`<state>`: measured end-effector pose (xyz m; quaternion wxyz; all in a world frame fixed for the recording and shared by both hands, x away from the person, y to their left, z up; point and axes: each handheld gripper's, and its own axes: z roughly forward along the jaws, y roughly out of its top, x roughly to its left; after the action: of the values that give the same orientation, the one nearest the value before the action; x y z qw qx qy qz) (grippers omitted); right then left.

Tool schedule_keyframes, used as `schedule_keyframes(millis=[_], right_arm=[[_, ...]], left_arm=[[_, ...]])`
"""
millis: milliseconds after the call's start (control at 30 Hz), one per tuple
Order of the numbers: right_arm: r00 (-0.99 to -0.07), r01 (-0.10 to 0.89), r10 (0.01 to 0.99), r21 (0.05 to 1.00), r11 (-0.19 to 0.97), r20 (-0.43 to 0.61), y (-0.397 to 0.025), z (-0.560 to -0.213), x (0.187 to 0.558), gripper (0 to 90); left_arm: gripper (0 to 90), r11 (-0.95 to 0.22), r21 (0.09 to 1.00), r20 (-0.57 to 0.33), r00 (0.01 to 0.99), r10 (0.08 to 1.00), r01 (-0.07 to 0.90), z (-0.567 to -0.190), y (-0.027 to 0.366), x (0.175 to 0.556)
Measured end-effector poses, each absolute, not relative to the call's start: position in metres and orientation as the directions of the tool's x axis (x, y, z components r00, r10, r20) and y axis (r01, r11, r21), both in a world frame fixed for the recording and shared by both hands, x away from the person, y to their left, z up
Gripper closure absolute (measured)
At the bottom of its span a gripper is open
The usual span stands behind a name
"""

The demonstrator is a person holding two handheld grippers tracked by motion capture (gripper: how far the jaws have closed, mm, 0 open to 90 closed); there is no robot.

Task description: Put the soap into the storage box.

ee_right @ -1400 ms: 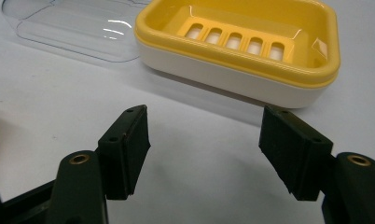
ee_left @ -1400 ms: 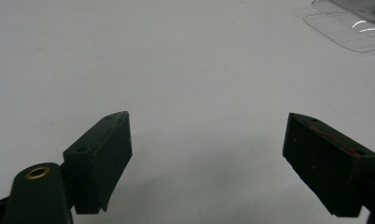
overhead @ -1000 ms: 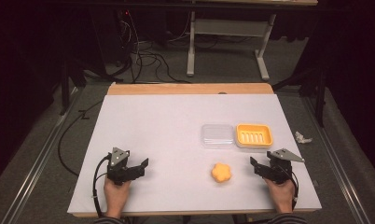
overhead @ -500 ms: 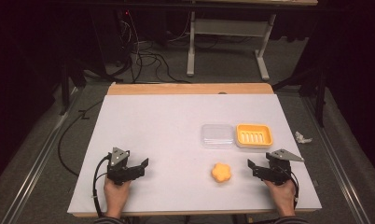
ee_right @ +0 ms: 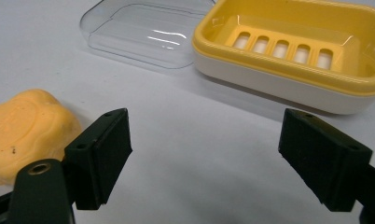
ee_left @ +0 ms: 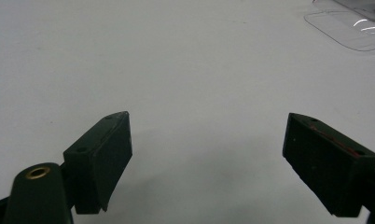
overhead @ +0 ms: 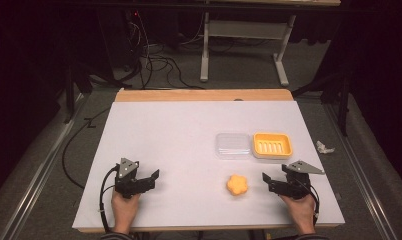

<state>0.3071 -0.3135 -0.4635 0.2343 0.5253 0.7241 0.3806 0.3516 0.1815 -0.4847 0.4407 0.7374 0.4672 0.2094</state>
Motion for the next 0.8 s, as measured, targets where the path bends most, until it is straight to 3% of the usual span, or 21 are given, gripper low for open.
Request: schedule_keyframes(millis=[500, 800], right_arm=[[-0.39, 0.591, 0.916, 0.789, 0.168, 0.097, -0.294, -0.459, 0.301, 16.4], [-0.445, 0.566, 0.892, 0.796, 0.212, 0.079, -0.276, -0.456, 0.294, 20.9]], left_arm=[[16.2, -0.176, 0.845, -0.102, 0.476, 0.874, 0.504, -0.485, 0.181, 0.352], [16.2, -0.176, 0.844, -0.104, 0.477, 0.873, 0.506, -0.485, 0.181, 0.352]])
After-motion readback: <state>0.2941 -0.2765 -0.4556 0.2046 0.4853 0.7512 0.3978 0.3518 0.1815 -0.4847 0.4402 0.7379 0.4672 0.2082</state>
